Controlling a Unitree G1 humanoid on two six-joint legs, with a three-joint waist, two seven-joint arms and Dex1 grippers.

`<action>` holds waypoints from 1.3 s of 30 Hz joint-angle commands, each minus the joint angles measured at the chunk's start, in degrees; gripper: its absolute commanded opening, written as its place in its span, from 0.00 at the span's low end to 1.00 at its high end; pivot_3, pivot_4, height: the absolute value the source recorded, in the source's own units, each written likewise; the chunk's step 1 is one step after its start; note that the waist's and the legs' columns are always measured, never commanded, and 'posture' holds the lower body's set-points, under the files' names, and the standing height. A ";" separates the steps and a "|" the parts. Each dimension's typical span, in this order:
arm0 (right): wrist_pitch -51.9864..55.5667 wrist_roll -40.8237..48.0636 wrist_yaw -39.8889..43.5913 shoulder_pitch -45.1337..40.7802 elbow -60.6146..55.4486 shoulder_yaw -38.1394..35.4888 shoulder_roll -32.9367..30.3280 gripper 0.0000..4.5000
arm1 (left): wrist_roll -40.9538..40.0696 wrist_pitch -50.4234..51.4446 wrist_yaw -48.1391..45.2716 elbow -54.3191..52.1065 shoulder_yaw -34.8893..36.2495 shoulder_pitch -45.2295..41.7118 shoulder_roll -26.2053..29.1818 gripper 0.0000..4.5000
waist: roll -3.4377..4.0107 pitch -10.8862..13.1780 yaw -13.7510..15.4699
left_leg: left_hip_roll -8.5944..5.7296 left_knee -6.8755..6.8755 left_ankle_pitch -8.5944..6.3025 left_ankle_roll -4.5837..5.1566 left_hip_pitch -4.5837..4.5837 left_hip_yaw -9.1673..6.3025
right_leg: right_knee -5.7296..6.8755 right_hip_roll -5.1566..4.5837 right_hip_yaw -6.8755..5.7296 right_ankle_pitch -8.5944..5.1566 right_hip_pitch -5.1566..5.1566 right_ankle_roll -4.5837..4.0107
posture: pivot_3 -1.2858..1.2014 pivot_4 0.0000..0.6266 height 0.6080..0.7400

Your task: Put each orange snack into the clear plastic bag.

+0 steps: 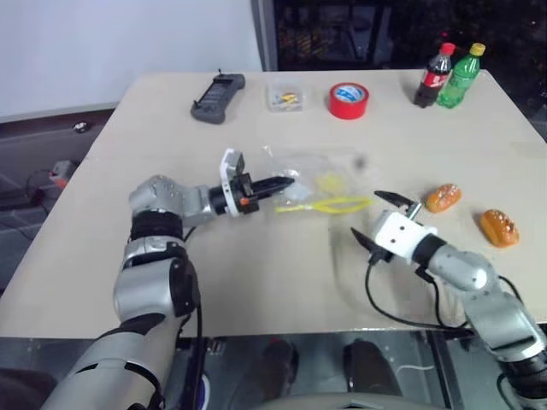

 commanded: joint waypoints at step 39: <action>-11.47 1.40 7.38 -28.52 31.64 -4.12 7.18 0.00 | 4.74 -39.91 22.34 -69.09 -21.23 36.41 19.17 0.58 | 0.00 0.07 -1.55 | 0.26 -0.38 -0.04 -0.07 0.22 0.60 | -0.07 0.12 0.63 0.05 -0.12 -0.09 | 0.52 0.24 1.00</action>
